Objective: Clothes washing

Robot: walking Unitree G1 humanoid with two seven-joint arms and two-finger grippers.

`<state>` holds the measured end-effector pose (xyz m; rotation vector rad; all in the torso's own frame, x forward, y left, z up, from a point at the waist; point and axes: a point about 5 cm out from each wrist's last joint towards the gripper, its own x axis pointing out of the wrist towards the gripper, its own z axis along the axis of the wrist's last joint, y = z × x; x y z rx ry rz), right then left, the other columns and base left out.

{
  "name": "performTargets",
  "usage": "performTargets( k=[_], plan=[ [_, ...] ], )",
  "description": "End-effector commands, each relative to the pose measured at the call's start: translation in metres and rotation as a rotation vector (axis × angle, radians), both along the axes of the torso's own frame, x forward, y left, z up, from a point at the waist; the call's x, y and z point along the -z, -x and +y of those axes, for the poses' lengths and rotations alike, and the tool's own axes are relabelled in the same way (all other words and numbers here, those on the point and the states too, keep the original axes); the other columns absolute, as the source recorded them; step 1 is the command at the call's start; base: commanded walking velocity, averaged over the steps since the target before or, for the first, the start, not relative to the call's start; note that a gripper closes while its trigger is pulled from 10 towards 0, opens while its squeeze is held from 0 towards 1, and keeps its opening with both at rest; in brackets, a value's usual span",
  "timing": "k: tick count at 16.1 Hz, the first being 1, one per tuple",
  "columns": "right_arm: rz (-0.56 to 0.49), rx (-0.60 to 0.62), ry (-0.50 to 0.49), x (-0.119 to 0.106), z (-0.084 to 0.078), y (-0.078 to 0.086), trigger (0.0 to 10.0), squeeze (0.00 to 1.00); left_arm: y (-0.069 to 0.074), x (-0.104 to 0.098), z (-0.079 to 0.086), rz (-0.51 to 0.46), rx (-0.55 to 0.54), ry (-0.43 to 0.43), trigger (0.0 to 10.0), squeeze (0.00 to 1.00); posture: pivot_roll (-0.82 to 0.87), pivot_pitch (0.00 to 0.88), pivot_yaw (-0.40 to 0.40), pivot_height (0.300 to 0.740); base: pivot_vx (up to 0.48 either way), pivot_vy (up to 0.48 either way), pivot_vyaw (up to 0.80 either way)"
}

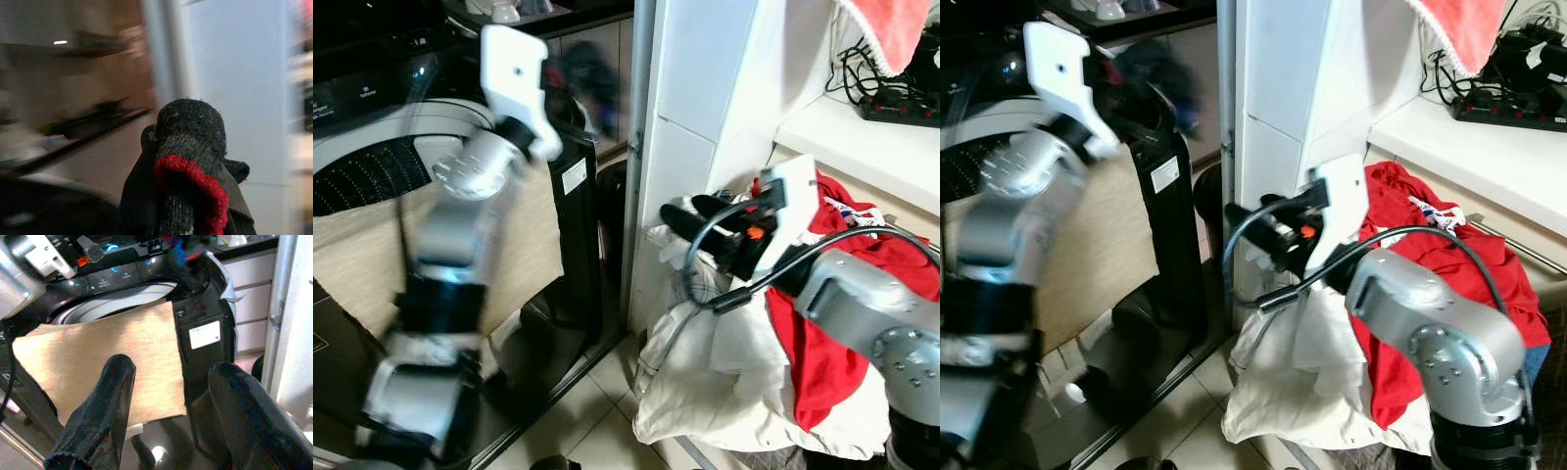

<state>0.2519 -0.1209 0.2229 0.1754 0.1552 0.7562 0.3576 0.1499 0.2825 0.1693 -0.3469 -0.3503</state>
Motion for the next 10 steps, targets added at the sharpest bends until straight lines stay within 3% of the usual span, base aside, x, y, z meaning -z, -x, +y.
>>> performTargets(
  k=[1,4,5,8,9,10],
  plan=[
    [-0.060,-0.001,0.001,-0.009,0.006,-0.001,10.0,0.00,-0.012,-0.017,0.043,-0.065,-0.281,-0.165,0.0,0.00,-0.13,0.000,0.026,0.740,0.000,0.000,0.00],
    [-0.110,0.006,-0.018,-0.020,0.016,-0.007,10.0,0.00,-0.018,-0.021,0.113,-0.002,-0.572,-0.300,0.0,0.00,-0.12,0.000,0.027,0.740,0.000,0.000,0.00],
    [-0.149,-0.005,-0.028,-0.027,0.026,-0.010,10.0,0.00,-0.018,-0.011,0.145,0.090,-0.667,-0.336,10.0,0.00,-0.12,0.000,0.027,0.740,0.000,0.000,0.00],
    [-0.187,-0.023,-0.001,-0.029,0.035,-0.013,10.0,0.00,-0.015,-0.001,0.165,0.145,-0.719,-0.357,10.0,0.00,-0.12,0.000,0.025,0.740,0.000,0.000,0.00],
    [-0.196,-0.026,0.015,-0.028,0.038,-0.013,10.0,0.00,-0.016,0.003,0.169,0.171,-0.719,-0.366,10.0,0.18,-0.12,0.000,0.026,0.740,0.000,0.000,0.00],
    [-0.215,-0.023,0.030,-0.029,0.040,-0.014,10.0,0.00,-0.016,0.008,0.172,0.195,-0.713,-0.356,10.0,1.00,-0.13,0.000,0.026,0.740,0.000,0.000,0.00]
  ],
)
